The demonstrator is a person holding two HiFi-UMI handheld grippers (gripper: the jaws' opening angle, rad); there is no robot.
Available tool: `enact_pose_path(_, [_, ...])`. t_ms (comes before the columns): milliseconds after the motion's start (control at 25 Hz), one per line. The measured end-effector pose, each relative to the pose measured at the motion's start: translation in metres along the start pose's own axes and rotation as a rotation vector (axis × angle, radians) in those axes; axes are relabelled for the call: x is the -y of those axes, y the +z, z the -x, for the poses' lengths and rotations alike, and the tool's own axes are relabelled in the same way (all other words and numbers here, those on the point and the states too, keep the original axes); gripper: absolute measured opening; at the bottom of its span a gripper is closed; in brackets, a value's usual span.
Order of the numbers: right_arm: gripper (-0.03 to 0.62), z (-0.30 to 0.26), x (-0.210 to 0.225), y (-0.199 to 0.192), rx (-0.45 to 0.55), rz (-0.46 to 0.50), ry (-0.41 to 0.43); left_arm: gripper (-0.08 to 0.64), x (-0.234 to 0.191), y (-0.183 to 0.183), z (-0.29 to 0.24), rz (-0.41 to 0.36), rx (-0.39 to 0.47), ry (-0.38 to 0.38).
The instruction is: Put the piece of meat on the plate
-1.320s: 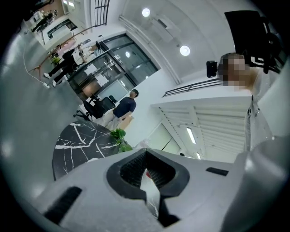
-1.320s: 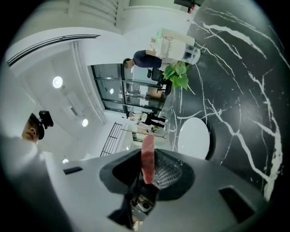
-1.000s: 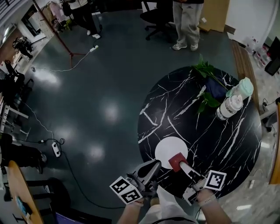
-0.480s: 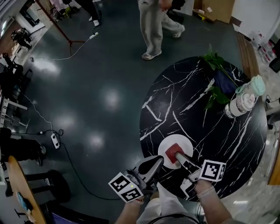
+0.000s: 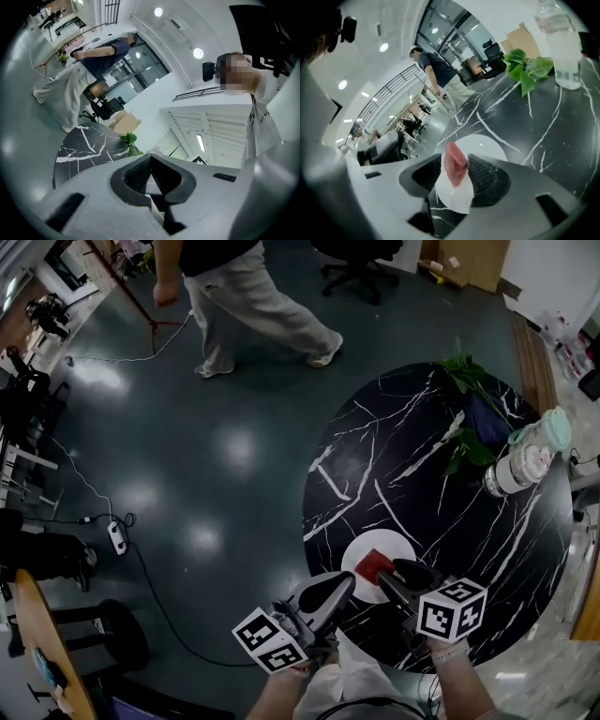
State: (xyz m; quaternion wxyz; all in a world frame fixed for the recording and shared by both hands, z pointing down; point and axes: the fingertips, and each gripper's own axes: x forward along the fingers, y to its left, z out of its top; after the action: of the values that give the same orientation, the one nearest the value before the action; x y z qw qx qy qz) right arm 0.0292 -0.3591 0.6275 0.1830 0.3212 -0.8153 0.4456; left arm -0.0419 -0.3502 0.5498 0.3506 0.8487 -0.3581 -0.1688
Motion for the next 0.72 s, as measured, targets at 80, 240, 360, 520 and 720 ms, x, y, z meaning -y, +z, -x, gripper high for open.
enact_pose_path(80, [0.165, 0.002, 0.001, -0.001, 0.004, 0.024, -0.016, 0.008, 0.002, 0.001, 0.001, 0.002, 0.006, -0.001])
enact_pose_path(240, [0.199, 0.011, 0.001, 0.004, 0.065, 0.022, -0.031, 0.008, 0.008, -0.001, 0.001, -0.003, 0.004, -0.009])
enact_pose_path(360, [0.201, 0.017, -0.004, 0.009, 0.099, 0.028, -0.016, 0.008, 0.011, -0.002, 0.001, -0.006, 0.002, -0.007])
enact_pose_path(520, [0.201, 0.026, -0.010, 0.012, 0.138, 0.033, 0.006, 0.008, 0.017, -0.007, 0.001, -0.013, -0.002, -0.011])
enact_pose_path(720, [0.199, 0.039, -0.024, 0.010, 0.175, 0.041, 0.057, 0.008, 0.027, -0.013, 0.002, -0.021, -0.011, -0.015])
